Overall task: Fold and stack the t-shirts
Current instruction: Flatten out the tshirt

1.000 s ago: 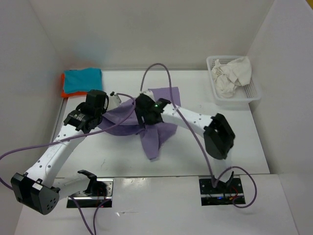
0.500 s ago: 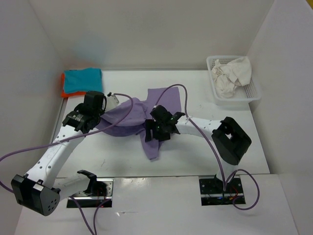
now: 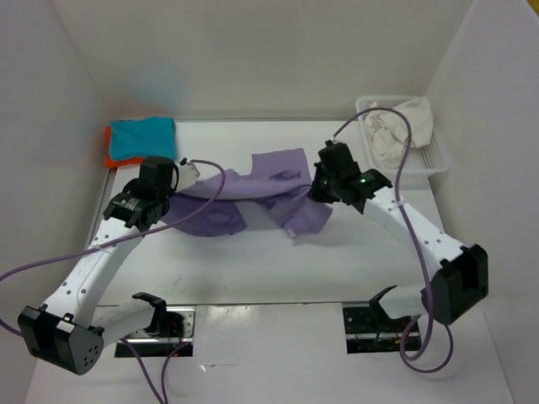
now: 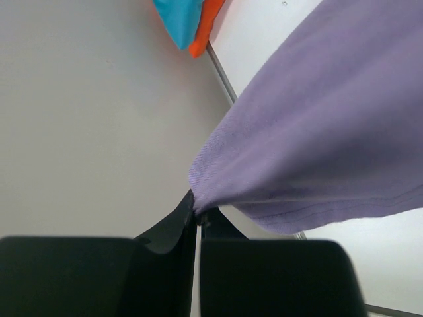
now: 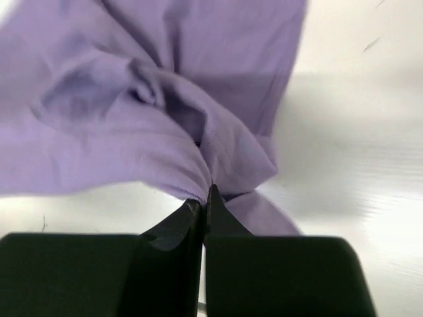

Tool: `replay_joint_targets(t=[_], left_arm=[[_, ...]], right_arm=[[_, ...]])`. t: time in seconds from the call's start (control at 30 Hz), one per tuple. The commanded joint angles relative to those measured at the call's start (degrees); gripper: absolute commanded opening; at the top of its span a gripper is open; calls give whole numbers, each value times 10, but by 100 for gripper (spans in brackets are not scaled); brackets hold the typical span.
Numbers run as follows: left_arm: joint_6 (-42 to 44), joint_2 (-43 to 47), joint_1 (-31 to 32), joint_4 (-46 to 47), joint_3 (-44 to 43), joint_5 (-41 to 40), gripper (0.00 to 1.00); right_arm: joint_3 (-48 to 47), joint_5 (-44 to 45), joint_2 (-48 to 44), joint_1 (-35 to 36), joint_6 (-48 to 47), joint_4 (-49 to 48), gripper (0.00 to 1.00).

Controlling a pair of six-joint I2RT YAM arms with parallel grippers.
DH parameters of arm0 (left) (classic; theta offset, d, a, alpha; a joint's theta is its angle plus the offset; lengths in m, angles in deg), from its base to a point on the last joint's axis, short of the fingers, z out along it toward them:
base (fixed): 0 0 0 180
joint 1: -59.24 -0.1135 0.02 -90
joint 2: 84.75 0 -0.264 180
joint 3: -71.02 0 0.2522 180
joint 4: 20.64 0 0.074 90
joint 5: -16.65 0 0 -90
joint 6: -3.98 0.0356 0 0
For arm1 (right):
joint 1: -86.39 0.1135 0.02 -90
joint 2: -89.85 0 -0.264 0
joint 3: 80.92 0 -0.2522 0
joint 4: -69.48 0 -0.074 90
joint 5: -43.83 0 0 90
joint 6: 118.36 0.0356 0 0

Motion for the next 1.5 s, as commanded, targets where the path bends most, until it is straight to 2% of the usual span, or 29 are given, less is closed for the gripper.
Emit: replay_joint_targets(t=[0.0,0.13,0.23,0.33,0.37,0.4,0.47,0.5,0.57,0.63,0.67,0.7,0.8,0.87,0.93,0.97,1.0,1.13,1.2,1.3,1.47], left_arm=[[14,18,10,22,3,0,0],[25,18,16,17,3,0,0],[25,18,22,5,3,14,0],[19,25,22,-9,17,25,0],[19,25,22,-14,17,33,0],[19,32,22,-20,22,33,0],[19,37,22,-20,27,39,0],[24,37,22,-20,33,39,0],[24,37,22,-20,39,39,0],[24,37,22,-25,39,39,0],[24,42,22,-25,44,39,0],[24,42,22,-25,44,39,0],[24,42,22,-25,50,39,0],[24,42,22,-25,50,39,0],[24,42,22,-25,50,39,0],[24,42,22,-25,50,33,0],[24,42,22,-25,50,33,0],[24,42,22,-25,50,26,0],[24,42,22,-20,56,26,0],[24,37,22,-20,56,26,0],[24,37,22,-20,50,26,0]], right_arm=[[-56,28,-58,-4,-76,82,0],[-46,3,-76,31,-84,120,0],[26,-50,-81,51,-51,120,7],[87,-94,-81,101,-18,109,10],[106,-140,-73,122,-1,109,14],[118,-174,-65,128,6,100,31],[159,-268,-46,144,21,87,46],[159,-278,-31,182,21,87,51],[149,-271,-25,227,22,92,54],[132,-255,-48,222,15,105,54],[109,-238,-61,209,14,105,52],[101,-203,-87,159,14,105,48],[96,-177,-104,38,9,63,28],[96,-177,-88,15,9,14,20],[89,-177,-42,15,-6,4,20],[88,-182,-27,22,-6,4,29],[88,-173,-16,31,-11,11,34],[88,-100,-3,113,22,58,49],[95,-84,19,120,47,94,58],[105,-78,29,150,87,88,64],[111,-58,78,156,122,51,65]])
